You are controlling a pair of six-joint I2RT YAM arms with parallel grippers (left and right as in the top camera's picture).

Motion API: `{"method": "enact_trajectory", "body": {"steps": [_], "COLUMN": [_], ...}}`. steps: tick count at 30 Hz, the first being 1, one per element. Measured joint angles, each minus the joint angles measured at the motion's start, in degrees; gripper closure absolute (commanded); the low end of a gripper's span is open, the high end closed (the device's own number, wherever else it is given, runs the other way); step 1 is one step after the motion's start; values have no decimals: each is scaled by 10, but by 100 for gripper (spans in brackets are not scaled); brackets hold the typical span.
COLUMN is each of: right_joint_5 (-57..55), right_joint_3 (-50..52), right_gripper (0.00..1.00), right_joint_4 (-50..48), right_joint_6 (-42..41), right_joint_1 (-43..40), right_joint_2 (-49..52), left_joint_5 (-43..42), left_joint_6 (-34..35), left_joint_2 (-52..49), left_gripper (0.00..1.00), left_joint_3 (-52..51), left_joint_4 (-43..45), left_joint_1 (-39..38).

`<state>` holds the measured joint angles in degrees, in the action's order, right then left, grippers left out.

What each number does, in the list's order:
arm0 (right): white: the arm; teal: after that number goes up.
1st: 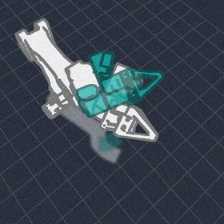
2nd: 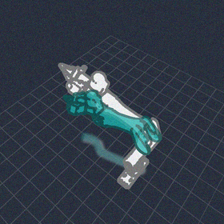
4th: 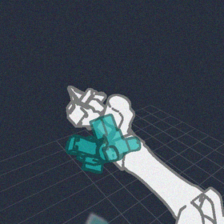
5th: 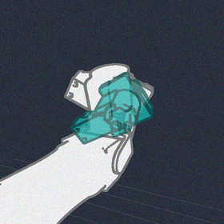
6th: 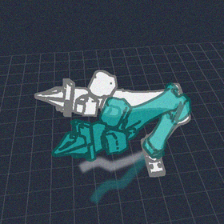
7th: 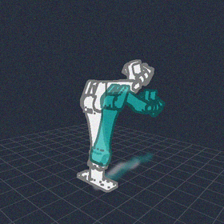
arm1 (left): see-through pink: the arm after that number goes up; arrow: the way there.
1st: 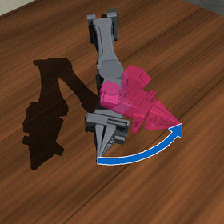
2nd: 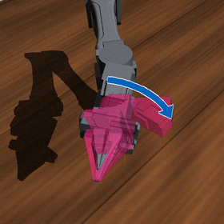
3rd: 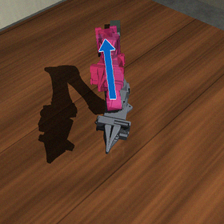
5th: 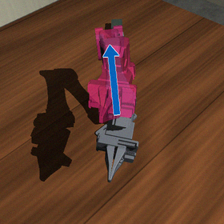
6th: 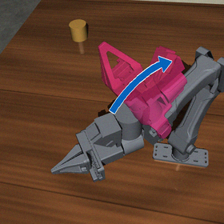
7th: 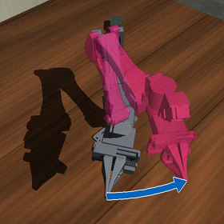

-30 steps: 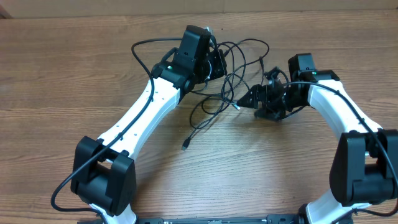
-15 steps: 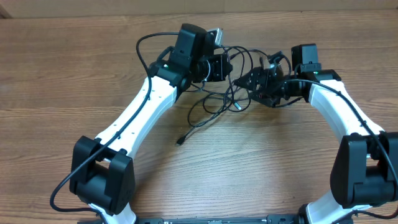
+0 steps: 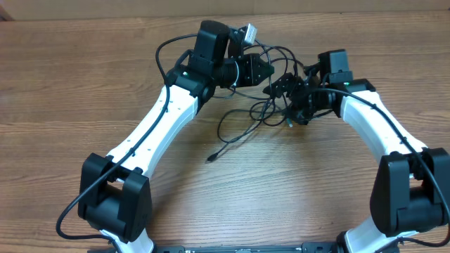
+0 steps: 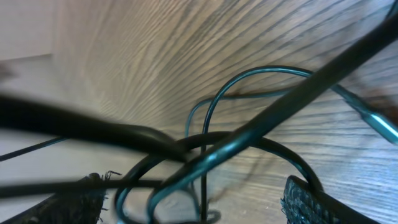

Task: Untangle cables
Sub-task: 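Pull the left gripper up-left, drawing one cable out of the pile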

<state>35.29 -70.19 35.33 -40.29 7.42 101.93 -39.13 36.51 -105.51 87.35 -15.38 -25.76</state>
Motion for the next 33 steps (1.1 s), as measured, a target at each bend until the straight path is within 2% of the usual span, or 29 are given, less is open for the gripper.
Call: {"method": "enact_trajectory", "body": {"steps": [7, 13, 26, 33], "right_joint_5": [-60, -144, -392, -453], "right_joint_3": [0, 0, 0, 0], "right_gripper": [10, 11, 9, 7], "right_joint_4": [23, 80, 194, 198], "right_joint_6": [-4, -4, -3, -2], "right_joint_1": [8, 8, 3, -24], "right_joint_2": [0, 0, 0, 0], "left_joint_5": [-59, -135, -230, -239], "left_joint_6": [38, 70, 101, 120], "left_joint_2": [0, 0, 0, 0], "left_gripper": [96, 96, 96, 96], "left_joint_3": [0, 0, 0, 0], "left_joint_4": [66, 118, 124, 124], "left_joint_1": [13, 63, 177, 239]}}
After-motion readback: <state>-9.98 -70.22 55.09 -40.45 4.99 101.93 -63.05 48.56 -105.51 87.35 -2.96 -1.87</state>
